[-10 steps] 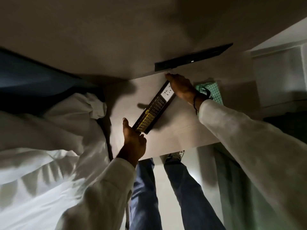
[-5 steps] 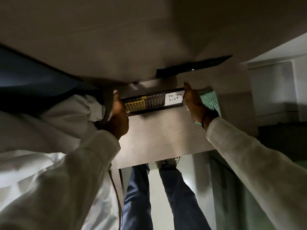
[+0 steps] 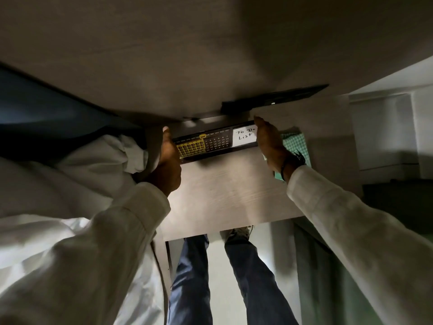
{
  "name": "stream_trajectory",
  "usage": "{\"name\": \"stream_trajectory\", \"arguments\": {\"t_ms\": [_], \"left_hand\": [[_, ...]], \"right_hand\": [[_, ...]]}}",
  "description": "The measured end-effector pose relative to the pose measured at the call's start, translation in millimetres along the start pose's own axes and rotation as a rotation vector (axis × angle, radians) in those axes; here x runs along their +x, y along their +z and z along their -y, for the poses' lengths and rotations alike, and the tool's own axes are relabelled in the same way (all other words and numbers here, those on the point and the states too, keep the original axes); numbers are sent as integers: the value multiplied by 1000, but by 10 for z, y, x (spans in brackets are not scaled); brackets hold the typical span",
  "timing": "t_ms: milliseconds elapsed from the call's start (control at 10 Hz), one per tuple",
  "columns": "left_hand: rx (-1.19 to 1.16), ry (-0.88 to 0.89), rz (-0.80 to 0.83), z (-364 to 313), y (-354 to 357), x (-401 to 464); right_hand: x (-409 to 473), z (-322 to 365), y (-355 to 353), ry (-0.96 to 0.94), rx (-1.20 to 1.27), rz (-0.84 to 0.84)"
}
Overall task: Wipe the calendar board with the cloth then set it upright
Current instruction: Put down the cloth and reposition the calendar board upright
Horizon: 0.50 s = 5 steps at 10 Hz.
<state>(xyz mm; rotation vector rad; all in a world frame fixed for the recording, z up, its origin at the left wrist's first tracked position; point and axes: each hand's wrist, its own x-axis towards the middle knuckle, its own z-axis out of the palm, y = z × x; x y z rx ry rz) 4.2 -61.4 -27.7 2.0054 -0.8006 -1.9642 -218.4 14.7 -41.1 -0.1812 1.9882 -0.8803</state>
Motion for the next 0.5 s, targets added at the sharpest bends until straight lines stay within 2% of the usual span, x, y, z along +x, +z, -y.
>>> {"name": "stream_trajectory", "arguments": {"t_ms": [100, 200, 300, 400, 500], "left_hand": [[-39, 4, -7, 9, 4, -15], [-38, 11, -16, -44, 46, -143], [-15, 90, -76, -120, 45, -293], [147, 130, -106, -130, -64, -501], [596, 405, -181, -137, -201, -1038]], "right_hand": [[-16, -21, -49, -30, 3, 33], [-3, -41, -104, 27, -28, 40], [-95, 50, -213, 13, -142, 63], [-392, 95, -418, -55, -141, 67], [-929, 364, -716, -126, 107, 19]]}}
